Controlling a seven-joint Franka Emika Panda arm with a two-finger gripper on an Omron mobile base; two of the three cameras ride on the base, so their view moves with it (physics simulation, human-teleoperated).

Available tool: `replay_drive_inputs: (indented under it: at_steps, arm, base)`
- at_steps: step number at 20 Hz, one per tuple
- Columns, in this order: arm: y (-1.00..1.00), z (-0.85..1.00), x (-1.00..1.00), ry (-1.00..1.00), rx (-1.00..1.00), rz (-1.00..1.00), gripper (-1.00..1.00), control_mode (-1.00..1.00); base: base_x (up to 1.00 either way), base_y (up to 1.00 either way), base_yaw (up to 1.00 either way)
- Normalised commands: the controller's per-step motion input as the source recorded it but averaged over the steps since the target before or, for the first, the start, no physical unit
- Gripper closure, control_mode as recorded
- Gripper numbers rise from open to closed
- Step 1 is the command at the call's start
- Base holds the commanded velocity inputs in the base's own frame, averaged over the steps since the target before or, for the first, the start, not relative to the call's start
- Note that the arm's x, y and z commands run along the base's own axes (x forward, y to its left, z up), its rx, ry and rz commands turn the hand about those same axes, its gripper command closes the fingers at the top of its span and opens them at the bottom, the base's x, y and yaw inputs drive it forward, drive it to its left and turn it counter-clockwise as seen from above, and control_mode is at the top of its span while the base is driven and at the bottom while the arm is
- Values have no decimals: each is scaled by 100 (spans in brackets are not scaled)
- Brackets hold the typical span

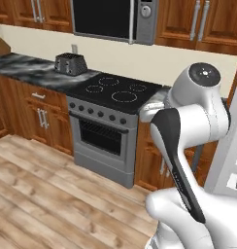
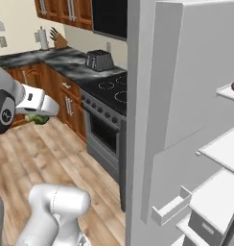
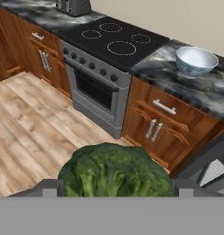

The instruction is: Take the broccoli, potato, and mushroom from the freezer and place them in the bowl on the counter.

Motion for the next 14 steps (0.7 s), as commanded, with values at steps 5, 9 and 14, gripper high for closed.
replay_drive_inputs:
  at_steps: [5, 9, 14]
  arm:
    - [0, 0, 0, 0, 0, 0, 100, 100]
    - [0, 0, 0, 0, 0, 0, 100, 100]
    - [0, 0, 0, 0, 0, 0, 100, 100]
  base:
    - [100, 12, -43]
    - [74, 55, -48]
    - [83, 86, -43]
